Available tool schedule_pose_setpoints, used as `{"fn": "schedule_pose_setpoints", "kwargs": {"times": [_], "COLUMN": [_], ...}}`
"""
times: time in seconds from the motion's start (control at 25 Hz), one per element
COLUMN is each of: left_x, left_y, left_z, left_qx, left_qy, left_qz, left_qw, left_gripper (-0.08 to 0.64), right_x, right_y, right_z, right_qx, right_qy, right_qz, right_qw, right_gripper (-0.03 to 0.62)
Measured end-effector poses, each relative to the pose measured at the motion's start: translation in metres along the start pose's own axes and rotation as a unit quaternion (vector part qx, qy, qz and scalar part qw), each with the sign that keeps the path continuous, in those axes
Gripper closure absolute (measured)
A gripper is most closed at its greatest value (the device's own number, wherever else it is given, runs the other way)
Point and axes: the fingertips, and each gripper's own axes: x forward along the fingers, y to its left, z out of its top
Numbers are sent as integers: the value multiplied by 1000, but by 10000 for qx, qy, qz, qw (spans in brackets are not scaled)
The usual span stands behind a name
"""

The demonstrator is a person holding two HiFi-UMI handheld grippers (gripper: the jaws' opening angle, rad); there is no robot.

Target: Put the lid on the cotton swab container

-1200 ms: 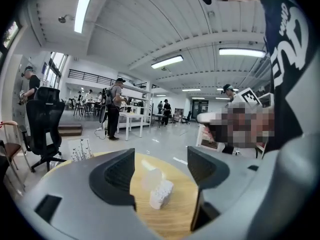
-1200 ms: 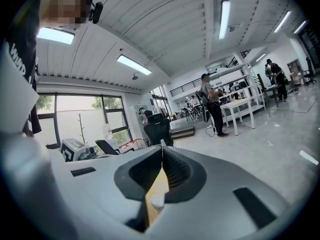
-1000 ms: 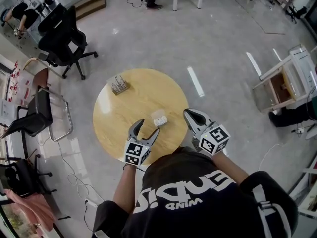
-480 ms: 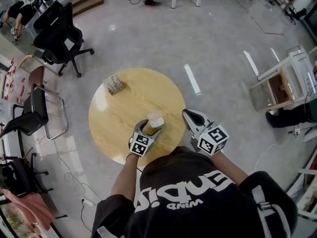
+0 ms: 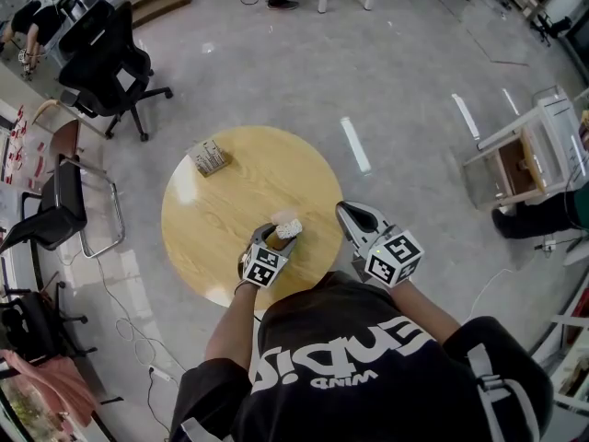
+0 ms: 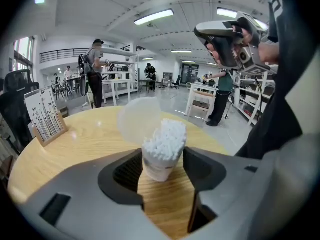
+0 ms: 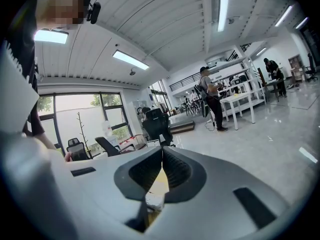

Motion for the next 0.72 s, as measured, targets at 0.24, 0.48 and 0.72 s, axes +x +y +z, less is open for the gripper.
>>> {"fn": "schedule_pose_setpoints", "kwargs": {"times": [0.24,0.48,0.72], "left_x": [1,3,1], "left_y": [-2,-1,-2], "left_z": [0,2,1], "left_qx": [29,40,9], "left_qy": [-7,-36,-36], "left_qz": [47,66,117], "left_qw": [10000,10000,9999], "left_gripper": [301,301,301], "right_x": [15,41,77], "right_y": [-3,0,8], "right_z": [-7,-21,-45], "right_qx": [-50,-219,-215], "right_qy": [178,434,870], "right_qz": [111,350,676], "right_qw": [9998,9982,9937], "right_gripper": [589,588,588]}}
